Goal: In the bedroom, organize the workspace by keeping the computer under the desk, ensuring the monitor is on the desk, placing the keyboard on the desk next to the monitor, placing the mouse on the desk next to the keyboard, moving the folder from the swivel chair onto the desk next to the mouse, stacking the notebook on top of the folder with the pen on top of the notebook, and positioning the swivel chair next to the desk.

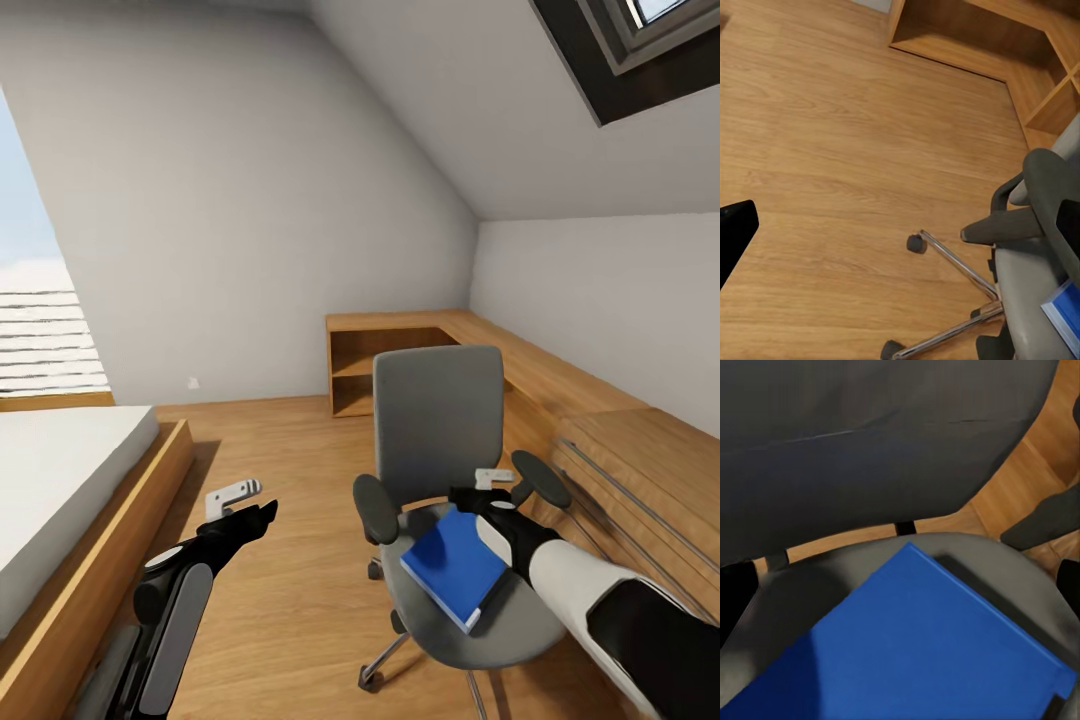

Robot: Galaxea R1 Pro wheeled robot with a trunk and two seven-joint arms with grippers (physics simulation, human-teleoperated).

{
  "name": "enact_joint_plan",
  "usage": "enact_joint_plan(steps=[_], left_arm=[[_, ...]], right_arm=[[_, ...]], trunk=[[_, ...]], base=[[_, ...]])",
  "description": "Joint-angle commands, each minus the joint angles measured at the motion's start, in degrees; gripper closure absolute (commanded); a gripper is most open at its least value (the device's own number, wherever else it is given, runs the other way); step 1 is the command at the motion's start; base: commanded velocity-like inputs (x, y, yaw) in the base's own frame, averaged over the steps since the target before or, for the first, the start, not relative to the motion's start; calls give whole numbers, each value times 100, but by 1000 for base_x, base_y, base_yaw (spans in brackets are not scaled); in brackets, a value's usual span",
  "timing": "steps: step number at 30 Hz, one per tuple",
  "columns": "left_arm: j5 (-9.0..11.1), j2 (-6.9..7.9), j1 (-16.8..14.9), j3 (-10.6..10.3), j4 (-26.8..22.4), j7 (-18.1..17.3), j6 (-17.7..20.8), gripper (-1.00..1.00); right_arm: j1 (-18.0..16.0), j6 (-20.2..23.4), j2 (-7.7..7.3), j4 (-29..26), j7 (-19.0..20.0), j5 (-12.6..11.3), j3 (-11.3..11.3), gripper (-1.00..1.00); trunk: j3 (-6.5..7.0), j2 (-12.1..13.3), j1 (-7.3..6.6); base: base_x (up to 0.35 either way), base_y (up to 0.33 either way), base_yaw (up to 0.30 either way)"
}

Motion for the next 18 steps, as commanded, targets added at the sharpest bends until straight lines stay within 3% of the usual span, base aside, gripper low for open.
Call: enact_joint_plan(steps=[1,9,18], left_arm=[[60,-1,-4,-5,-5,53,17,-100],[60,-5,-4,-10,0,53,18,-100],[60,-8,-4,-15,7,53,24,-100]], right_arm=[[-19,-73,12,56,8,-97,45,-100],[-18,-283,227,194,57,-172,35,-100],[-10,-275,265,189,-14,-170,29,-100]], trunk=[[-6,-3,0],[-6,-3,0],[-6,-3,0]], base=[[0,0,0],[0,0,0],[0,0,0]])
